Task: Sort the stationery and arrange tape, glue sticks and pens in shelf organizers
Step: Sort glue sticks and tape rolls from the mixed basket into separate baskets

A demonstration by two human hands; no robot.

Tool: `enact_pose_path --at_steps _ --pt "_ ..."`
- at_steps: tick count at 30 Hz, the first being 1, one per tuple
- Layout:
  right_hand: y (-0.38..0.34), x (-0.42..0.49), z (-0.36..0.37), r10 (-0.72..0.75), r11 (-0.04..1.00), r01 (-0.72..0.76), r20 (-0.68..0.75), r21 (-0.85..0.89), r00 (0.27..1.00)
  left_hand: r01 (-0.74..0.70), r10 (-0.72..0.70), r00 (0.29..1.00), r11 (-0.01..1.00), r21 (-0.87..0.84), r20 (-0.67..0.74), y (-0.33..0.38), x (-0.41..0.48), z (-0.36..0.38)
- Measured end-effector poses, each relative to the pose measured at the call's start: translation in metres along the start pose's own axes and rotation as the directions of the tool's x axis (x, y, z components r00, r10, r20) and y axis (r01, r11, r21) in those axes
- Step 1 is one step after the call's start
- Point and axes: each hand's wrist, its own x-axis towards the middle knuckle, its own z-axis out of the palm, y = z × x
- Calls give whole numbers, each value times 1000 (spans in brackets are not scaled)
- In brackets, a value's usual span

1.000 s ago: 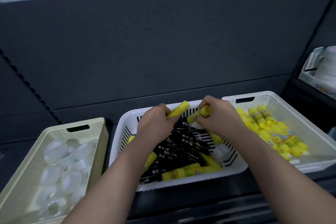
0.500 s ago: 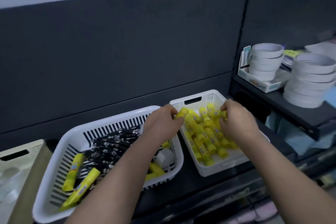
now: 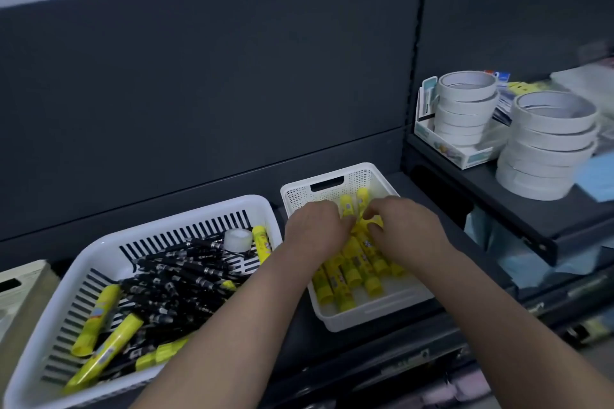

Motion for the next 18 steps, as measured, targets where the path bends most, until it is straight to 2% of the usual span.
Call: enact_pose_path --at_steps 4,7,13,18 --pt "-21 8 2 -70 996 69 7 63 998 3 -10 992 998 -60 -126 -25 -9 -18" --pt "-45 12 7 -136 985 130 46 113 990 100 -104 983 994 -38 -148 -63 -17 -36" --pt "-87 11 23 -225 966 222 8 135 974 274 -271 956 962 17 -112 -132 -38 -41" --pt "-104 0 28 -244 964 243 0 109 970 233 -231 972 964 128 -37 -160 -38 -21"
